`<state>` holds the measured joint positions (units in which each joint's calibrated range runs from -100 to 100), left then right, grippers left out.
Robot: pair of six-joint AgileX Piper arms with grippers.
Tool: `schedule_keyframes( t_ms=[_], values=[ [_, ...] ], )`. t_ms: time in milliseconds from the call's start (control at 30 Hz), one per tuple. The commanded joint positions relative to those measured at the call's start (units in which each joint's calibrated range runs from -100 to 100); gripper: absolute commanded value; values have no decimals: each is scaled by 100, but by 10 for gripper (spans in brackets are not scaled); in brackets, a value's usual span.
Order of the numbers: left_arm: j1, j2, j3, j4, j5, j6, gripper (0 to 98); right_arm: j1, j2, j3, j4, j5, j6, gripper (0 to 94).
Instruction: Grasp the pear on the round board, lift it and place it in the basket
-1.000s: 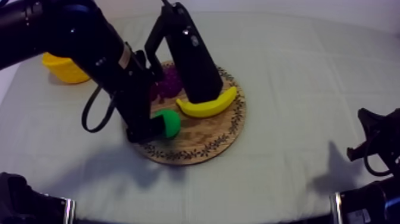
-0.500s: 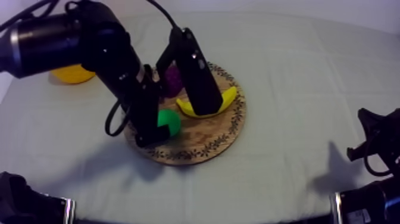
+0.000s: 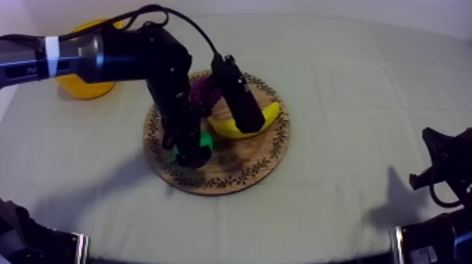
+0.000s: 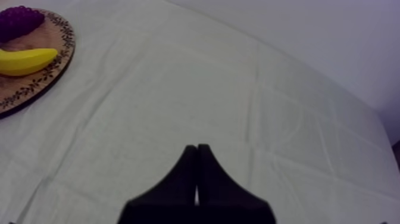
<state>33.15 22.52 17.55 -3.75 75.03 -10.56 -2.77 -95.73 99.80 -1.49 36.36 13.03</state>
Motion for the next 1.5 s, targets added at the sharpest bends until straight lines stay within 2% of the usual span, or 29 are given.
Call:
schedule_keyframes(
  t_ms=[0,433,1000,1267,1467],
  values=[
    [-18,193,-66,10,-9,-19,943,1,-3,-2,0,2,-2,4],
    [-47,822,-278,11,-160,0,869,1,-3,-2,0,2,-2,4],
    [-4,706,-235,15,-344,179,492,1,-3,-2,0,2,-2,4],
    [118,255,-84,-28,-289,270,451,1,-3,-2,0,2,-2,4],
    [231,-561,-121,-77,156,343,453,1,-3,-2,0,2,-2,4]
  ],
)
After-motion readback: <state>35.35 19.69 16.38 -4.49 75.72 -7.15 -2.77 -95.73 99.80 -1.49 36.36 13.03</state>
